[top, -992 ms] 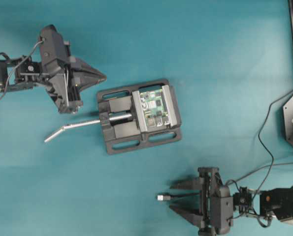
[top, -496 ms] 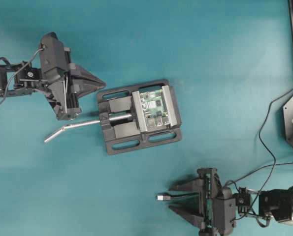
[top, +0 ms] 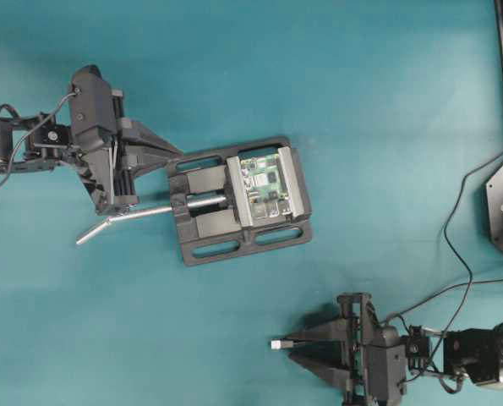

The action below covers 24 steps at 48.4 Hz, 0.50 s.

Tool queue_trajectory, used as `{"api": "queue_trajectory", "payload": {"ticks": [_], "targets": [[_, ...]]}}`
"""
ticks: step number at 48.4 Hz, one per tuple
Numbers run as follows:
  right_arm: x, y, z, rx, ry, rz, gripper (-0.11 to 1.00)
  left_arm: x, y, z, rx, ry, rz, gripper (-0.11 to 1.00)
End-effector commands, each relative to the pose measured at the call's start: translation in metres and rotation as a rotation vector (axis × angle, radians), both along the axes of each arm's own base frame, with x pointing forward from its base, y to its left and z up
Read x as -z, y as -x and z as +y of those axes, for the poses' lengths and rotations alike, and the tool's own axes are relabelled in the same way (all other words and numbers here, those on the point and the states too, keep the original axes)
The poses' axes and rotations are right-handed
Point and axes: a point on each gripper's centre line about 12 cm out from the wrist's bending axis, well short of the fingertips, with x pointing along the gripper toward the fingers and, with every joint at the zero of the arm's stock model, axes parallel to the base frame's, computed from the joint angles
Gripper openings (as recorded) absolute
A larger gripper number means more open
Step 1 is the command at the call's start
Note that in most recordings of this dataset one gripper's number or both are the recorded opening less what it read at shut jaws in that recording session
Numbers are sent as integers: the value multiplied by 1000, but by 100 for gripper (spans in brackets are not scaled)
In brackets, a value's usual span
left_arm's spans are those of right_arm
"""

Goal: Insert the USB into the fixed PCB.
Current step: 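Lift the USB plug with the right gripper and carry it toward the board's USB ports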

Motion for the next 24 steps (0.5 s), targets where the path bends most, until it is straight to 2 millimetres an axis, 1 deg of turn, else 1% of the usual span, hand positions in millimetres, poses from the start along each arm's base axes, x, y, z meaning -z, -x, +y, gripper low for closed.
{"api": "queue_trajectory", "payload": {"ticks": [1, 17, 24], "targets": [[7, 0, -17, 36, 25, 28, 43, -9, -4, -3, 10, 2, -30, 1], [13, 6, -40, 74, 64, 57, 43, -9, -5, -8, 25, 3, -30, 1], [13, 5, -42, 77, 68, 58, 43, -9, -5, -8, 25, 3, -30, 1]]}}
